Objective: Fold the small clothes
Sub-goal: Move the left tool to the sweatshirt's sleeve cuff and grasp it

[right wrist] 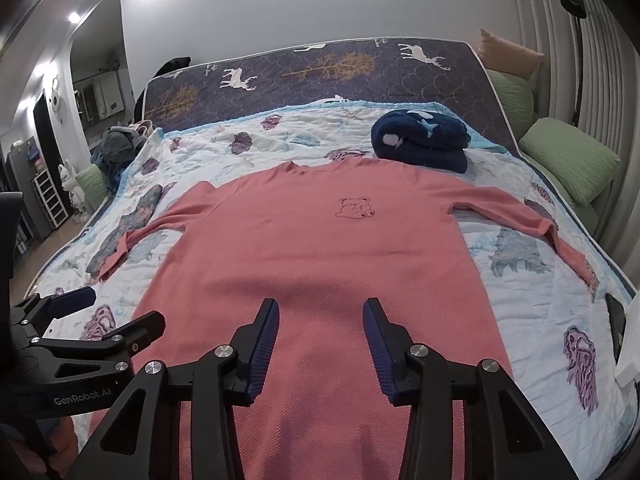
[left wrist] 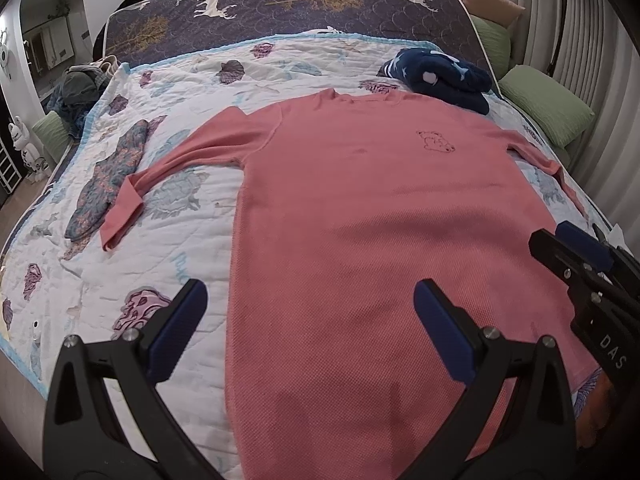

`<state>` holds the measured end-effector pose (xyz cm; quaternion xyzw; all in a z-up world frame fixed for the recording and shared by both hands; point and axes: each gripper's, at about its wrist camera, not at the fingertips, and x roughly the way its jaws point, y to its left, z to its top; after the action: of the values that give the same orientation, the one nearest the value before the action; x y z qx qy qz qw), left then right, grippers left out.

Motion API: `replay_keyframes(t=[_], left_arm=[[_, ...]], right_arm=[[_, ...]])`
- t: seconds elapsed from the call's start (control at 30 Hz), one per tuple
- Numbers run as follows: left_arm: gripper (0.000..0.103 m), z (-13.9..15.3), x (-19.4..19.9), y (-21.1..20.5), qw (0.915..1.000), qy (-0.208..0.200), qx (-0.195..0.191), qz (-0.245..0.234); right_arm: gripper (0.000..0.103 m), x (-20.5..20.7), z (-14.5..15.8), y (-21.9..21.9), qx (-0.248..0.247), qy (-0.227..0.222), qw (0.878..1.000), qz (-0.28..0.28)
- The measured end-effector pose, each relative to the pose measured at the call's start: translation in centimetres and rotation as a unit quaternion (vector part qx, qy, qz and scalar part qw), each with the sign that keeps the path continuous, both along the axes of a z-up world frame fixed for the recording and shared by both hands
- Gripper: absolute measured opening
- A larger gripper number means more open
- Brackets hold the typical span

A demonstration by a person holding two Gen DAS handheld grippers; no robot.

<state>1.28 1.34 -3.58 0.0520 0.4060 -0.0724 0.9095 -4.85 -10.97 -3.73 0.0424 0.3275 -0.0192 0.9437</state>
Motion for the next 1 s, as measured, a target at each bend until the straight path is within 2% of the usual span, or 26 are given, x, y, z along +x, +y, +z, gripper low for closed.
replay_keyframes(t=[0.2, 0.43, 0.57, 0.63, 0.7, 0.8, 1.0], left_arm=[[0.102, 0.0, 0.3, 0.7, 1.0, -0.005, -0.004, 0.005], [0.102, -0.1, 1.5, 3.2, 0.9993, -0.006, 0.001, 0.036], [0.102, 0.2, 3.4, 6.9, 0.9965, -0.025, 0.02, 0.077], [0.099, 0.1, 4.8, 9.7, 0.9931, -0.036, 0.023, 0.109], [0.098, -0.3, 6.6, 12.9, 0.9887, -0.03, 0.028, 0.144], [0.096, -1.5, 9.2, 16.7, 0.9846, -0.007, 0.027, 0.173], [0.092, -4.3, 13.0, 18.7, 0.9844, 0.043, 0.054, 0.162]], right_arm=[[0.042, 0.3, 0.0, 0.0, 0.003, 0.001, 1.0, 0.005], [0.042, 1.0, -0.2, 0.4, 0.002, 0.007, 1.0, 0.012], [0.042, 1.5, -0.3, 0.8, 0.003, 0.013, 1.0, 0.021], [0.042, 1.8, -0.3, 0.9, 0.004, 0.015, 1.0, 0.026], [0.042, 2.0, -0.3, 1.0, 0.005, 0.016, 0.999, 0.028], [0.042, 2.2, -0.3, 1.0, 0.006, 0.016, 1.0, 0.027], [0.042, 3.1, -0.6, 1.0, 0.016, 0.024, 0.999, 0.024]])
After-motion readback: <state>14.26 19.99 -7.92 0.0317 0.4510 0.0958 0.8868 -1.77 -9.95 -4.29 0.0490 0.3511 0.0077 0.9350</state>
